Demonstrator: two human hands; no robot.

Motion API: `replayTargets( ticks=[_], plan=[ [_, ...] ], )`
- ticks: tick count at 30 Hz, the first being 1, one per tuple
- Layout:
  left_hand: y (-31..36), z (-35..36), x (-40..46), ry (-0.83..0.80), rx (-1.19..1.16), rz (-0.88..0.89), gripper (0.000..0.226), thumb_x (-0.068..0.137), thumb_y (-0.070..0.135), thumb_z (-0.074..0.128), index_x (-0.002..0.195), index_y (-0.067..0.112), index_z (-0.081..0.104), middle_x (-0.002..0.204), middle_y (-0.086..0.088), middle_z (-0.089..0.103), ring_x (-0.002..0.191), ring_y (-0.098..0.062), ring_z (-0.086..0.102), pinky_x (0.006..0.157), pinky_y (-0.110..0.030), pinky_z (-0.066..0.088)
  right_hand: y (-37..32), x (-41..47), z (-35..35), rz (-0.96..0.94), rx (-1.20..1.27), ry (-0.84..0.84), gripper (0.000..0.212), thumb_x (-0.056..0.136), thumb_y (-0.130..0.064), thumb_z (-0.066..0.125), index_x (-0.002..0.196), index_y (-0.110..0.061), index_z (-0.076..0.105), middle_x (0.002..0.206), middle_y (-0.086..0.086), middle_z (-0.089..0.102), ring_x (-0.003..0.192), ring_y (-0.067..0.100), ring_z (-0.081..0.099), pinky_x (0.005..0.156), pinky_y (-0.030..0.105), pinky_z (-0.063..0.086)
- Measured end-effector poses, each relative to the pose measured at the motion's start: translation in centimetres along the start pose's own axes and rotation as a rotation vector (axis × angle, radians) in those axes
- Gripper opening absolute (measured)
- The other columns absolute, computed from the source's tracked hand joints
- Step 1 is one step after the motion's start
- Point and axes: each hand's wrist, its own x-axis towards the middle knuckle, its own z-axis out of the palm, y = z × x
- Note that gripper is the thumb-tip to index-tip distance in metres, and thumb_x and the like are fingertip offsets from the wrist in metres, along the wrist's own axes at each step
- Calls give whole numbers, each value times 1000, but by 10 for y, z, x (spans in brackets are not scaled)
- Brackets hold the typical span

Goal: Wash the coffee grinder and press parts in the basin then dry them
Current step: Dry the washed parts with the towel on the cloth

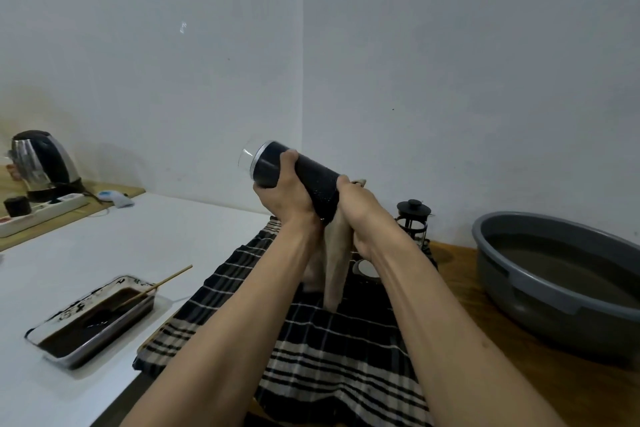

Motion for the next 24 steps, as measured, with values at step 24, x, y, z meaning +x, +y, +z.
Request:
replayTargets(
  ticks=[24],
  plan=[
    [-10, 5, -4, -326, 310, 218, 53, 82, 29, 81, 126, 18, 53, 109, 2, 65, 95, -11, 66, 76, -26, 54, -71, -20, -156, -10, -899, -188, 7, 88, -1, 70, 95, 0, 67, 100, 13, 71, 87, 21, 70, 73, 31, 59]
  ],
)
